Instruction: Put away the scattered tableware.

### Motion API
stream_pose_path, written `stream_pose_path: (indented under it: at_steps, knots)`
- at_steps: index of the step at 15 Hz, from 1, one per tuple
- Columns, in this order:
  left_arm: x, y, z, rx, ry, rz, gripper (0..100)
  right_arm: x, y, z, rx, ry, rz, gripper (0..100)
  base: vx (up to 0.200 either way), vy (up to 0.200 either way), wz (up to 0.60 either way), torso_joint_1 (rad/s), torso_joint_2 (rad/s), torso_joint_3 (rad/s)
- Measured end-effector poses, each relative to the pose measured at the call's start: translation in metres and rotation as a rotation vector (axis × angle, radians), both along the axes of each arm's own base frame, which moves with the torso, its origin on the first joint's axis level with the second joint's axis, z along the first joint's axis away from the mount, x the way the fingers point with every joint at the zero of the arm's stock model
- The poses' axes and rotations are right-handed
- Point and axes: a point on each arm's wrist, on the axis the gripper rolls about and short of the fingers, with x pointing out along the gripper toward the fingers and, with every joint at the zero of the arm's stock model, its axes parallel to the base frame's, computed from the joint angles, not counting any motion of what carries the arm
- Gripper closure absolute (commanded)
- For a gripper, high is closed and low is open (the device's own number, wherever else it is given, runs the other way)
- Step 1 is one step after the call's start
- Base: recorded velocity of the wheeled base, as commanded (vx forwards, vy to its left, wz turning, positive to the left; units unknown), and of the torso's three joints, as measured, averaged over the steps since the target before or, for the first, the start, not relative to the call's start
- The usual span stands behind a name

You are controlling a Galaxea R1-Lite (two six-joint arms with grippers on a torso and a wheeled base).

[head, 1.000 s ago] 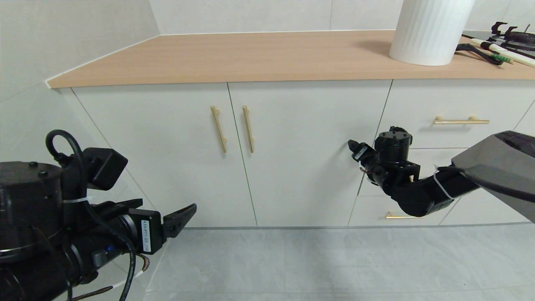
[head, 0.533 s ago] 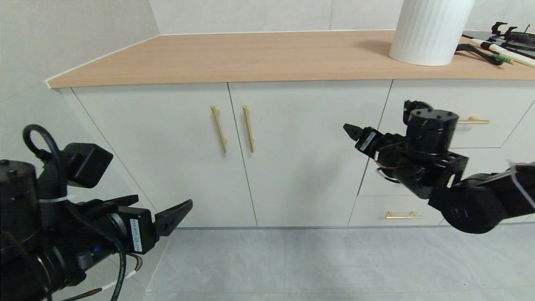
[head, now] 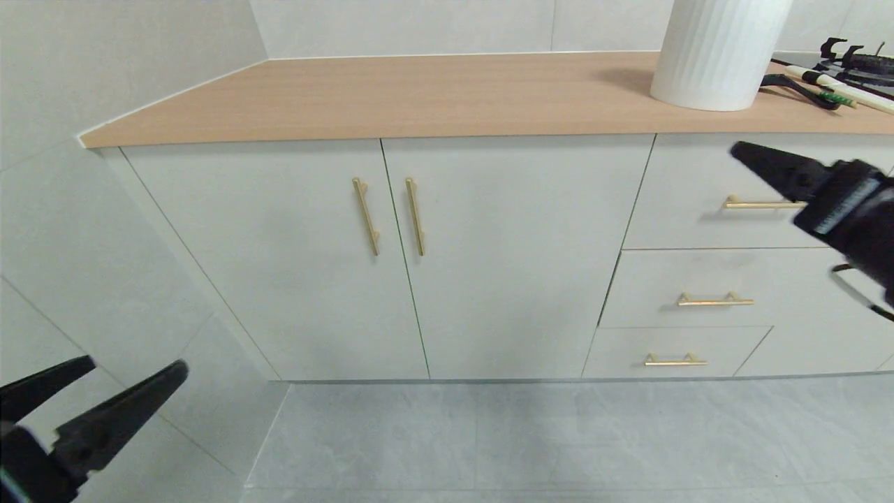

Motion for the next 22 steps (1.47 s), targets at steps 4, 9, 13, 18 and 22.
stream_pose_path:
  at_steps: [4,9,13,18,22]
  knots:
    - [-0.063,0.025,-0.028,-0.004,-0.025,0.066,0,-0.095,-0.058,0.002,-0.132,0.002,-0.088,0,0.000,0.000,0.00,0.000,0.00,0.000]
    - [-0.107,0.033,-0.055,0.121,-0.115,0.281,0,-0.203,-0.096,-0.029,-0.283,-0.048,-0.253,0,0.000,0.000,0.00,0.000,0.00,0.000]
    - [-0.117,0.032,-0.060,0.159,-0.166,0.417,0,-0.239,-0.101,-0.059,-0.295,-0.035,-0.439,0,0.000,0.000,0.00,0.000,0.00,0.000]
    - [-0.110,0.032,-0.089,0.190,-0.204,0.549,0,-0.238,-0.092,-0.094,-0.326,0.021,-0.566,0,0.000,0.000,0.00,0.000,0.00,0.000]
    - [-0.096,0.031,-0.121,0.160,-0.158,0.499,0,-0.212,-0.090,-0.146,-0.364,0.092,-0.620,0,0.000,0.000,0.00,0.000,0.00,0.000]
